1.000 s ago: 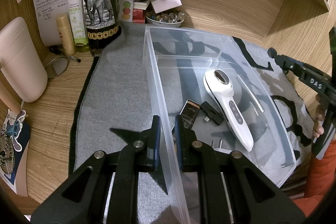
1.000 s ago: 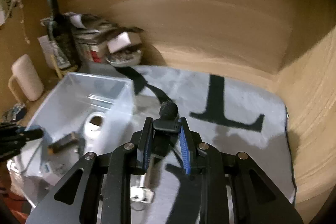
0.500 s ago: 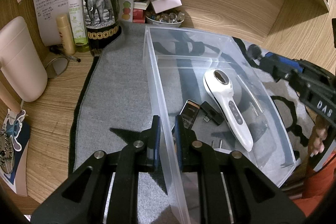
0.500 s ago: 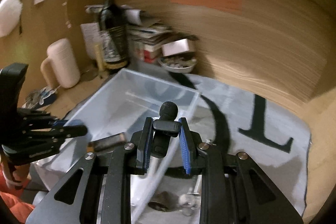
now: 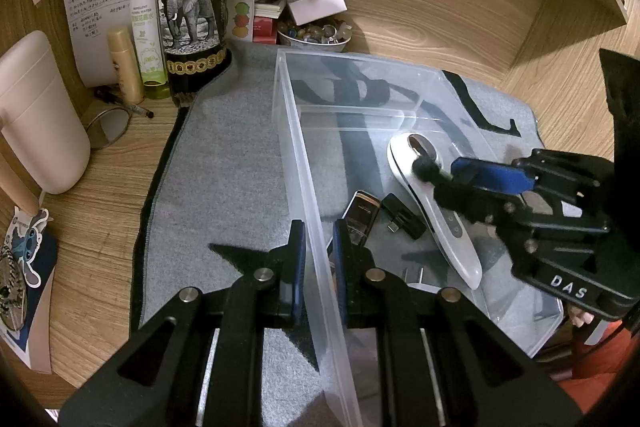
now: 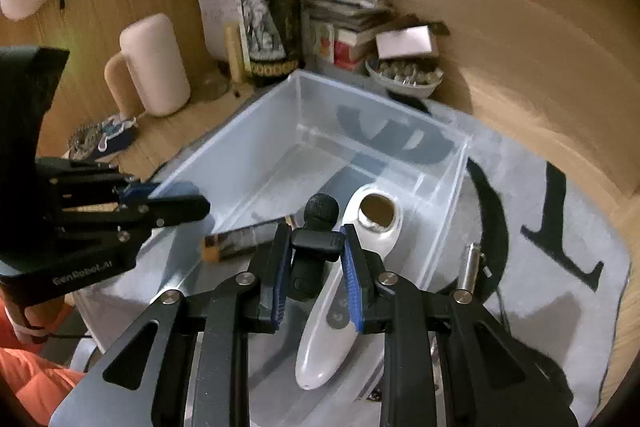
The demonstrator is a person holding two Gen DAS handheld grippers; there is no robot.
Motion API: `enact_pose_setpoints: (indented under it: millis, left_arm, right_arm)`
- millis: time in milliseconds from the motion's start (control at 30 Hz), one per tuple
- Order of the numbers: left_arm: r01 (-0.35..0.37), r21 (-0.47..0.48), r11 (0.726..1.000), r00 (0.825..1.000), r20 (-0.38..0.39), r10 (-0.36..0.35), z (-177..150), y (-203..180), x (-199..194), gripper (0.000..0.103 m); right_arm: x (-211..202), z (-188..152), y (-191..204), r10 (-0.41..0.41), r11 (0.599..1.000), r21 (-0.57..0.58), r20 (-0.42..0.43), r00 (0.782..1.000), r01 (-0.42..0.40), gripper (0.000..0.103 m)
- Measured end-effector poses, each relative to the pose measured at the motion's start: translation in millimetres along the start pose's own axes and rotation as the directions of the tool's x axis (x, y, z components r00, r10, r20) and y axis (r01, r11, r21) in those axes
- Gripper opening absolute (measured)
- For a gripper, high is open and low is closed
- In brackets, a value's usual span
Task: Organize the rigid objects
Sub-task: 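Carry the black cylindrical item into the box and release it, then grasp the silver metal pen on the rug with the right gripper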
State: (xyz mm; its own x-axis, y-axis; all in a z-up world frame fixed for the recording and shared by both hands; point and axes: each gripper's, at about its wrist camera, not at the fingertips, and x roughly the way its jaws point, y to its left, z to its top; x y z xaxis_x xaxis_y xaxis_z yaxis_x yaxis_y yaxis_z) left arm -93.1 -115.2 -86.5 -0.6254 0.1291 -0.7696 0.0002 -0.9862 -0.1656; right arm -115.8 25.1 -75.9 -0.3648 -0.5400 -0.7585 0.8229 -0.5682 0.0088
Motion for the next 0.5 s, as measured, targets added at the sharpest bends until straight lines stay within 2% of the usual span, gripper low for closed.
enact_pose_setpoints:
  millis: [167, 333, 500]
  left_arm:
    - [-0.001, 0.002, 1.000, 1.000, 0.000, 0.001, 0, 0, 0, 0.013]
    - [0.000, 0.001, 1.000, 1.000, 0.000, 0.000, 0, 0, 0, 0.013]
    - [-0.001, 0.003, 1.000, 1.000, 0.000, 0.001, 0, 0, 0, 0.013]
  right_arm:
    - [-5, -2, -1, -0.011, 1.000, 0.010, 0.013, 1.000, 0.011, 0.041]
    - [-19, 1, -10, -0.043, 0.999, 0.035, 0.061, 0.997, 0.041, 0.041]
    - [-37, -1, -37, -0.110, 0.990, 0.105, 0.104, 0.989, 0.099, 0.041]
